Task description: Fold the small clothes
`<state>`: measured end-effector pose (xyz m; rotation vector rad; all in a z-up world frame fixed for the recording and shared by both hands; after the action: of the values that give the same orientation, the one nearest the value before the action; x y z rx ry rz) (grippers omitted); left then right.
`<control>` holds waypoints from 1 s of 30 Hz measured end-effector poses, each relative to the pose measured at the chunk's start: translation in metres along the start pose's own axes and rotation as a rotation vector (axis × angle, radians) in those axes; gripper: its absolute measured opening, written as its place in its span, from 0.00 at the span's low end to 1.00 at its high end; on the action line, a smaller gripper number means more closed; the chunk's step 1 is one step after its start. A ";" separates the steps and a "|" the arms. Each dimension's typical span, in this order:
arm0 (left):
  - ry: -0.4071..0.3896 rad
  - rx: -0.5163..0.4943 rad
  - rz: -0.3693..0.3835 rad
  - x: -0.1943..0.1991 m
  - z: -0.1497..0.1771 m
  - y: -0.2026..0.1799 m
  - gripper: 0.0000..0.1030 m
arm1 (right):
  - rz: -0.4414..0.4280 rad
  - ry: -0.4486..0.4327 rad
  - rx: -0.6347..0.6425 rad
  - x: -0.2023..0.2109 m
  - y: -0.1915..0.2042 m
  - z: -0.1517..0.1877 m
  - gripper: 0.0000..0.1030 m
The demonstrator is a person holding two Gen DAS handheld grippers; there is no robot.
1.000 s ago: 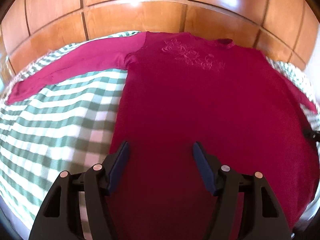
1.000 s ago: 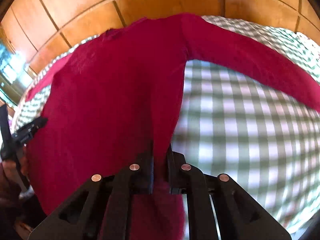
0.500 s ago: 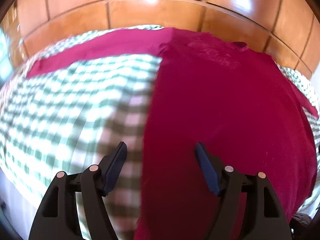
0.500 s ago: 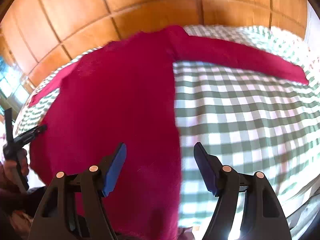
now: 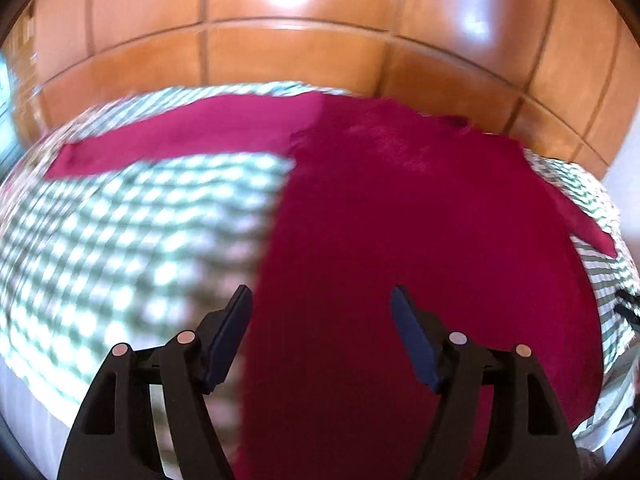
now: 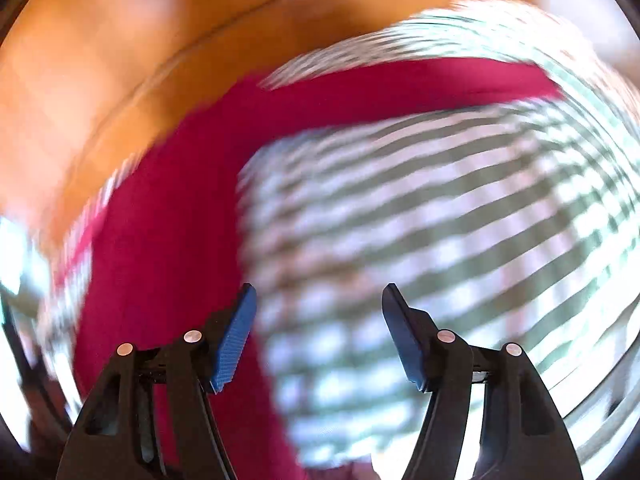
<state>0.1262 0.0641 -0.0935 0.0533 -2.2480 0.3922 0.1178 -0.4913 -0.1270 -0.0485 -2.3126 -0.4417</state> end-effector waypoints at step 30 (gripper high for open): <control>0.103 -0.042 0.076 -0.067 -0.008 -0.065 0.78 | 0.208 -0.203 -0.023 -0.032 -0.062 -0.213 0.05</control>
<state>0.1868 -0.0020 -0.1222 -0.0725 -2.1599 0.3801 0.2767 -0.6162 -0.0300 -0.3564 -2.4684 -0.3706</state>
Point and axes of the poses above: each gripper's, at about its wrist camera, not at the fingertips, and x roughly against the way its jaws point, y to its left, z to its underside, the point moved 10 cm from there along -x, roughly the way its jaws point, and after that the axes turned 13 degrees about x, right-handed, at the moved point
